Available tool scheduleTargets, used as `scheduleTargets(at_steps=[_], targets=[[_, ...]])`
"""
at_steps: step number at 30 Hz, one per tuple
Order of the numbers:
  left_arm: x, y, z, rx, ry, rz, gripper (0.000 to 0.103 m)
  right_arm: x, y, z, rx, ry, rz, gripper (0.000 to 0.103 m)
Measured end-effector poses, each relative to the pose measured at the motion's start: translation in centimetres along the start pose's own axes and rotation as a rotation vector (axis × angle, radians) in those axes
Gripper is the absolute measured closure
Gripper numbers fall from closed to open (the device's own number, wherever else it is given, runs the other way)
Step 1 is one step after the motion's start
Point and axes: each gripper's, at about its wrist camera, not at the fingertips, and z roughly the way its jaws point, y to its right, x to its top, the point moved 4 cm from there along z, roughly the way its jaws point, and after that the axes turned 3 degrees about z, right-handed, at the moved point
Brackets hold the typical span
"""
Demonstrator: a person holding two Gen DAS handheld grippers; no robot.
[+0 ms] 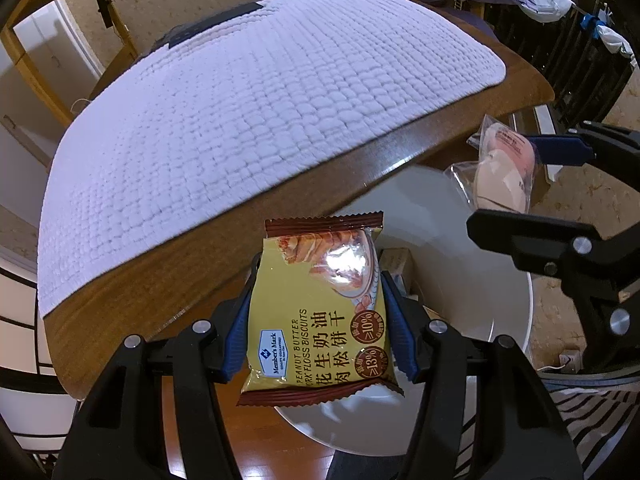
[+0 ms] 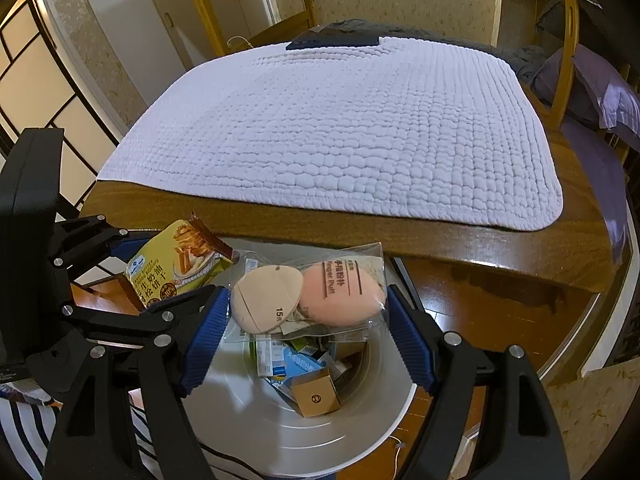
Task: Collect trash
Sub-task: 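Carry the biscuit packet with the left gripper while the right gripper carries the sponge pack over the bin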
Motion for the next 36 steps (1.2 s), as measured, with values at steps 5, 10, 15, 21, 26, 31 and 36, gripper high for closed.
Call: scheduleTargets(at_steps=[5, 10, 15, 21, 26, 31, 36], targets=[[-0.6, 0.4, 0.2, -0.015, -0.021, 0.001, 0.044, -0.6, 0.1, 0.1, 0.004, -0.012, 0.004, 0.027], [-1.2, 0.5, 0.4, -0.019, -0.035, -0.002, 0.044, -1.2, -0.1, 0.4, 0.011, -0.027, 0.006, 0.027], [-1.7, 0.6, 0.5, -0.022, -0.044, -0.011, 0.044, -1.5, -0.4, 0.5, 0.011, -0.038, 0.0, 0.027], [-2.8, 0.8, 0.8, -0.024, -0.059, -0.015, 0.044, -1.9, -0.3, 1.1, 0.008, -0.052, -0.001, 0.027], [-3.1, 0.7, 1.5, -0.024, -0.073, -0.017, 0.044, -2.2, -0.2, 1.7, 0.004, -0.065, 0.008, 0.027], [-2.6, 0.4, 2.4, -0.022, -0.085, -0.016, 0.044, -2.5, 0.0, 2.2, -0.001, -0.072, 0.018, 0.027], [-2.7, 0.4, 2.9, -0.02, -0.091, -0.018, 0.044, -2.8, -0.1, 2.7, 0.0, -0.079, 0.026, 0.027]])
